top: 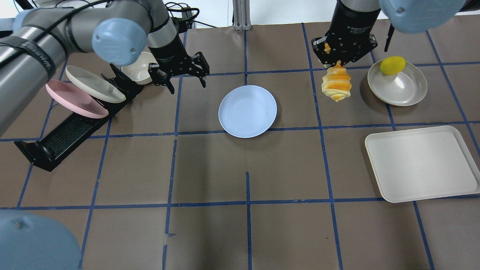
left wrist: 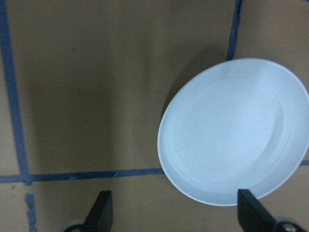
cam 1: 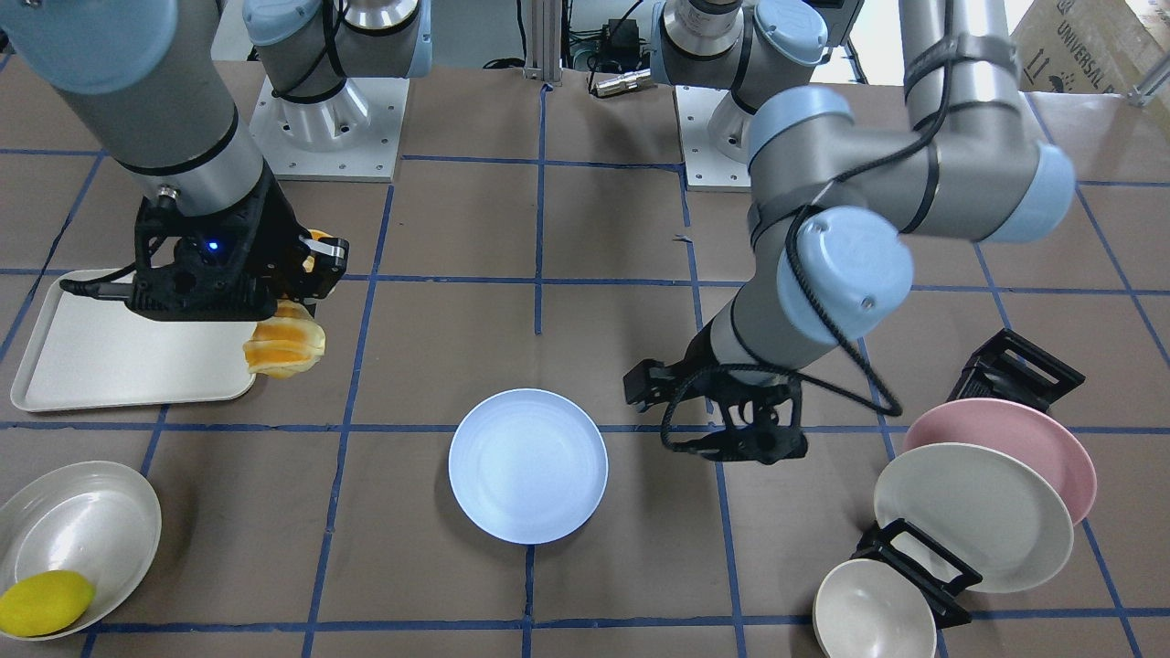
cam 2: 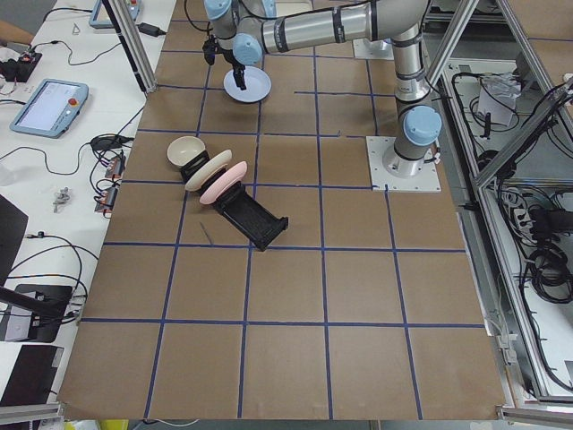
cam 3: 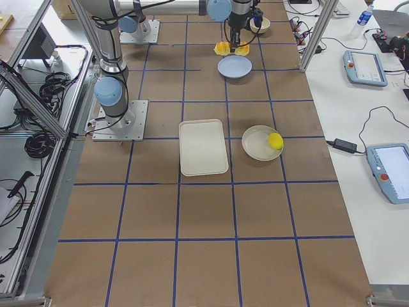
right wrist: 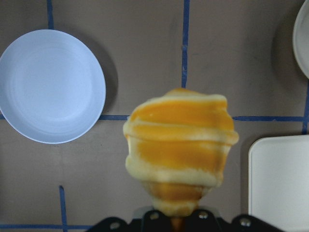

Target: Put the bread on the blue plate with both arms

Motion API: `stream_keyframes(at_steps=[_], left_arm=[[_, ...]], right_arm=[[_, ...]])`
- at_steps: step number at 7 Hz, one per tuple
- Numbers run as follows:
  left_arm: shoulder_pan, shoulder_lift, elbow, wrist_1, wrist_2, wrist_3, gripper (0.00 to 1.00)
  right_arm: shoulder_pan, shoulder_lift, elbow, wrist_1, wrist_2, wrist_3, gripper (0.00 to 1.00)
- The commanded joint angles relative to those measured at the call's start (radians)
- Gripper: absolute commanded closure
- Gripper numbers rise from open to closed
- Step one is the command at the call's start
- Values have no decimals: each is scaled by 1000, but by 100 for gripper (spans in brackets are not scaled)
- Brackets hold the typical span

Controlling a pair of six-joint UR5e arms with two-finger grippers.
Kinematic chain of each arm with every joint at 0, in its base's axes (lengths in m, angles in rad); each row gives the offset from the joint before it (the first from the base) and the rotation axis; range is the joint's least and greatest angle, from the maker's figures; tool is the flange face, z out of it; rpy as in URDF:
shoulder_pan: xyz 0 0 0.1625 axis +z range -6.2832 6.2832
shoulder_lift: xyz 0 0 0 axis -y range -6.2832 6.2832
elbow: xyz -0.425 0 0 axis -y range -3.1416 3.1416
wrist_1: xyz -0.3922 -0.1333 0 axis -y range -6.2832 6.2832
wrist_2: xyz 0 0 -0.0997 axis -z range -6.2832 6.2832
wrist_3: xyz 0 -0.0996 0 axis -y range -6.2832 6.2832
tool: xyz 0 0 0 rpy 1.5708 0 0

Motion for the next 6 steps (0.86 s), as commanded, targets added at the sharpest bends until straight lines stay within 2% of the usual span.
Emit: stream_keyframes(at_steps=[1,2,3,4,6], left_arm=[[33,177,-9,-152,76,34,3],[27,232,-26,-154,76,23,3],[25,286,-85,-142,75,26,3],[30,310,-102,-143,72,37,2],[35,317,-99,-153,72,109,1]], right_arm=[[97,30,169,-279,4,75,97],[150,63,228,-423,4,75,97],[174,118,234,-472,16,63,97],[201,174,225,-507,66,62,96],[253,270,205,-578,81,56,96]])
